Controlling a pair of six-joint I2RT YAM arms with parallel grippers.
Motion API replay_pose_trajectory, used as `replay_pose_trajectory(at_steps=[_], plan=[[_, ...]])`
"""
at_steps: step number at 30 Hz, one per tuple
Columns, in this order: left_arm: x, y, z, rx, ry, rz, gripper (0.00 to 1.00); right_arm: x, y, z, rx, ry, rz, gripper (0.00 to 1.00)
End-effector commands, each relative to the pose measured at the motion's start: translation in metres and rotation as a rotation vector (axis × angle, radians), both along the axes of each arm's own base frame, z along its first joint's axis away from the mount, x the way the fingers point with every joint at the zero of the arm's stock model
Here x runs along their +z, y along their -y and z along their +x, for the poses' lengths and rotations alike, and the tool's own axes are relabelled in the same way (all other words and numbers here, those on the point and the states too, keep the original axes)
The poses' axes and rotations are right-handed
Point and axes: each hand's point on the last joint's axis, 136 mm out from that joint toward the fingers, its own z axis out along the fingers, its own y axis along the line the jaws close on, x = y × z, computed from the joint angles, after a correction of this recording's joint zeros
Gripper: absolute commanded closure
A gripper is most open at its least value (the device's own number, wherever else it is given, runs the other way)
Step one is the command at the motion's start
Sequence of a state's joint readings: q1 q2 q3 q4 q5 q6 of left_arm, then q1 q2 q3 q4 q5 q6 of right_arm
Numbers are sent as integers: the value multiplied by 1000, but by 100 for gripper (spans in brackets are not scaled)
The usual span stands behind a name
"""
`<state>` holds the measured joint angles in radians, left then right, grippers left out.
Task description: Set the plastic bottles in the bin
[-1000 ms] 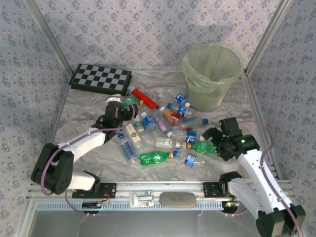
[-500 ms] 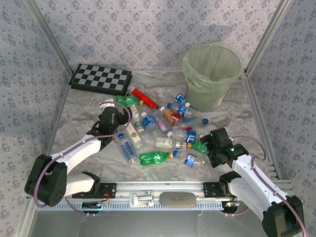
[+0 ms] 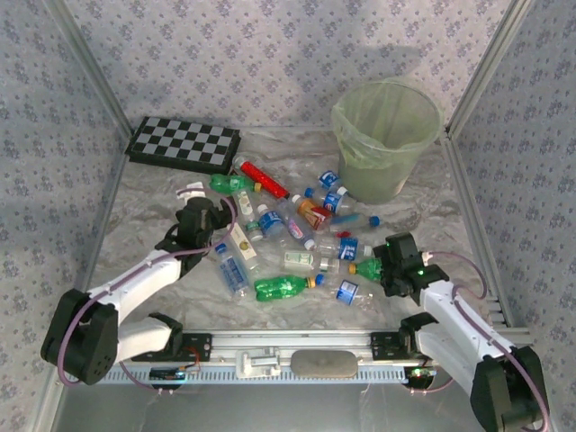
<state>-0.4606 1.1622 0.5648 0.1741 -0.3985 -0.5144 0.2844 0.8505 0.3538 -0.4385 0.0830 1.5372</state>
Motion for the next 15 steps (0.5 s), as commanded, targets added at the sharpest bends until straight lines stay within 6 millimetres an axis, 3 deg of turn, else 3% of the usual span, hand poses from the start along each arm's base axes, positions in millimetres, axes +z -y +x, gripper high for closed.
replay_pose_trajectory(at_steps=[1,9,12,15], plan=[[8,-6,-3,27,25,6,0,-5,9,3,-16,1,-40,19],[15,-17,-6,77,53,14,0,6,18,6,18,8,-70,40],[17,-21,-6,101,63,8,0,26,25,12,54,49,-106,43],[17,-25,-7,119,72,-2,0,60,35,27,111,132,-174,45]])
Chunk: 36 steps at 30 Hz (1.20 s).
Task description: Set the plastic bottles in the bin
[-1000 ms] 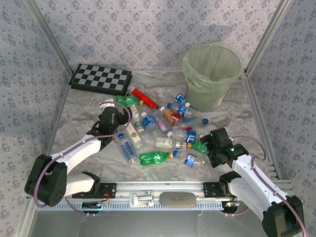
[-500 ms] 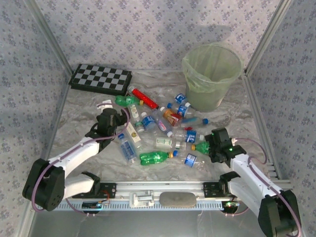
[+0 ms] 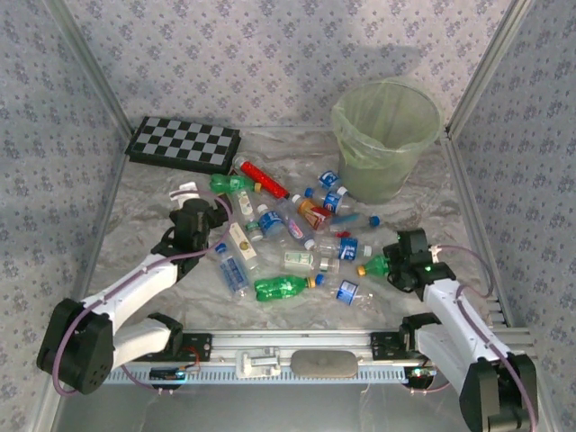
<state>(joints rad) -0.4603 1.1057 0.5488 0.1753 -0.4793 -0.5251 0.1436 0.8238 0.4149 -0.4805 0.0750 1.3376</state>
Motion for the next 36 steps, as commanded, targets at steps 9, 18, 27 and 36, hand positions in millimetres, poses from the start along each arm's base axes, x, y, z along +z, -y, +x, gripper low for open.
replay_pose_trajectory(at_steps=[9,18,27,36], plan=[[-5,-25,-11,100,18,-53,0,199,32,81,307,401,-417,49],[-11,-43,-21,148,18,-113,0,357,14,146,474,705,-605,49],[-10,-55,-35,169,25,-115,0,411,3,228,539,805,-679,50],[-13,-66,-48,193,29,-109,0,341,-26,303,794,582,-629,48]])
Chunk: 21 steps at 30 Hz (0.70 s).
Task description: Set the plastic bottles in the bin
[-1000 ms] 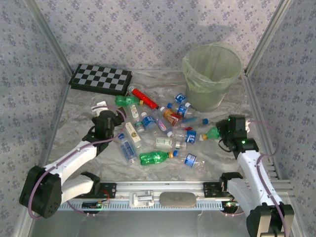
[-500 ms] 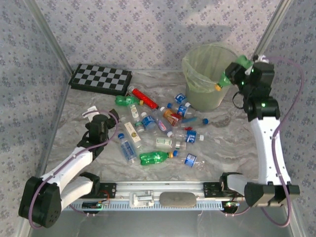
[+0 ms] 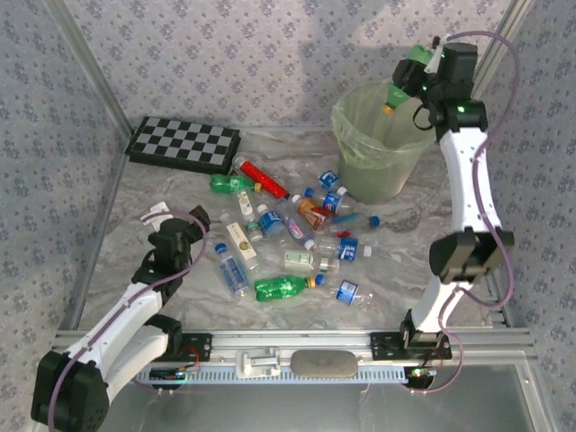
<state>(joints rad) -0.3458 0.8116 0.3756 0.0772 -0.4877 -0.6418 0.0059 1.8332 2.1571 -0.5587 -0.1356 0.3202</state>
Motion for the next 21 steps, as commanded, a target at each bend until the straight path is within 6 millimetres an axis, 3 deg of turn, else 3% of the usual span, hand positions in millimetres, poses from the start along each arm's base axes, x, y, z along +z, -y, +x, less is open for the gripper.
replay_pose_trajectory(at_steps=[1,8,21], plan=[[-4,-8,-5,28,-9,3,0,-34,-25,0,111,-154,-67,47],[-5,-9,-5,29,-13,-3,0,-107,-45,6,127,-375,-317,47],[-5,-5,-2,11,-14,-20,0,-185,-55,-4,164,-592,-452,42]])
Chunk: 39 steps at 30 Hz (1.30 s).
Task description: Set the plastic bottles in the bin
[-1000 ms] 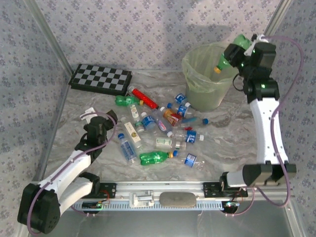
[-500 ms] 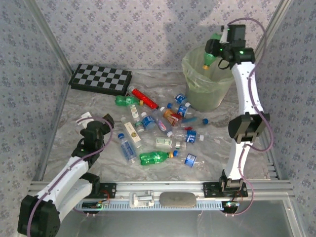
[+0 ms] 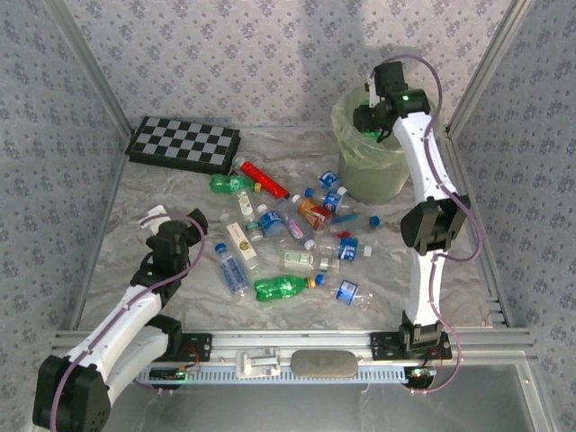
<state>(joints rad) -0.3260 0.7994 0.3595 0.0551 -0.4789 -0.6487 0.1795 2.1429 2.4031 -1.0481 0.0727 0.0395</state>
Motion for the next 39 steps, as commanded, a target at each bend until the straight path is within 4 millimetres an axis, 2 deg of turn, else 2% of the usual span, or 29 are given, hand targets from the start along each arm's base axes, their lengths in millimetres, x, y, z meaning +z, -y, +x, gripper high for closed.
replay_pose_trajectory(at_steps=[1,8,12,16,21,26,30,34,36,39], plan=[[4,1,2,-6,12,-18,0,-30,3,-6,3,-93,-58,40],[7,4,2,-26,11,-11,0,-41,-1,-3,1,-113,-61,28],[11,9,4,-56,1,-7,0,-26,-3,0,1,-72,-39,18],[12,13,4,-84,-16,-11,0,8,-4,1,-10,7,-17,11],[13,22,1,-135,-51,-31,0,71,-1,-10,-22,158,-6,0],[15,36,-4,-214,-100,-56,0,135,-8,-42,-2,321,-33,0],[14,48,-9,-272,-132,-83,0,162,-35,-78,84,420,-19,0],[14,60,-15,-322,-165,-91,0,165,-74,-116,213,480,57,0],[12,69,-19,-351,-186,-89,0,157,-92,-135,273,488,135,0],[7,82,-27,-394,-226,-85,0,132,-111,-155,316,455,253,0]])
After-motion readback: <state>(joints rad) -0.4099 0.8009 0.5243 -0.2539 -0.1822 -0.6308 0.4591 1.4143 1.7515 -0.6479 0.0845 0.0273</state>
